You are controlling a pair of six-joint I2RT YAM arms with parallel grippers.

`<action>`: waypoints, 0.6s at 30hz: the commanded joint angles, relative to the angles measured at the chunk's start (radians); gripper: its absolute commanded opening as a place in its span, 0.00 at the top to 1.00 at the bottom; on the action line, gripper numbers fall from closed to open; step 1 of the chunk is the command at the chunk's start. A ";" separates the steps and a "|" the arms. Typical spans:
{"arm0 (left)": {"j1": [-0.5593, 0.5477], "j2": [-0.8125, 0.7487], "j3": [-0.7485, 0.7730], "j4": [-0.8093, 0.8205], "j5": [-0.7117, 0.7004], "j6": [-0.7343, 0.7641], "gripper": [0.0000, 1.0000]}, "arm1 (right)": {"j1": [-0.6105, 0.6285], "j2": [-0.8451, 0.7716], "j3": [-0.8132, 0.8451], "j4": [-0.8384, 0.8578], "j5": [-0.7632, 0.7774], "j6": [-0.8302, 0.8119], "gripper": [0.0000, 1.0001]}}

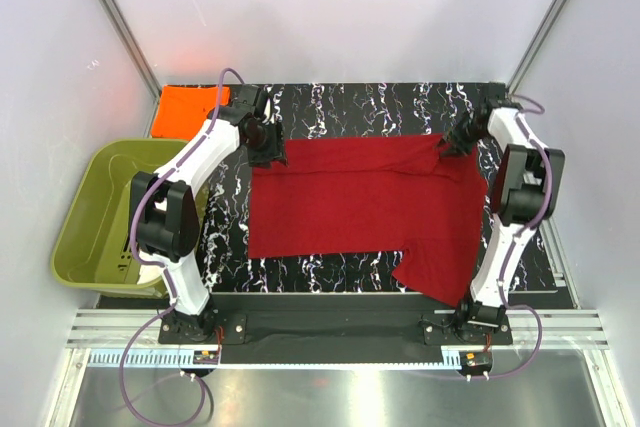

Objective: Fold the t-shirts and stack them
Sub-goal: Fold the tshirt

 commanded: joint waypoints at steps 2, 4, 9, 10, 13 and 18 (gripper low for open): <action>0.002 -0.005 -0.011 0.024 0.027 0.019 0.47 | -0.003 0.184 0.310 -0.140 0.036 -0.055 0.54; -0.006 -0.008 -0.022 0.026 0.035 0.025 0.47 | -0.003 0.190 0.421 -0.211 0.084 -0.078 0.40; -0.092 -0.017 -0.039 0.115 0.090 0.051 0.45 | -0.005 0.075 0.326 -0.237 0.176 -0.149 0.32; -0.115 0.001 -0.022 0.145 0.093 0.054 0.45 | -0.006 0.030 0.293 -0.228 0.187 -0.158 0.32; -0.213 0.050 0.039 0.216 0.104 0.045 0.46 | -0.009 -0.046 0.161 -0.164 0.146 -0.173 0.37; -0.311 0.106 0.073 0.273 0.176 -0.018 0.51 | -0.008 -0.083 -0.020 -0.009 -0.014 -0.149 0.33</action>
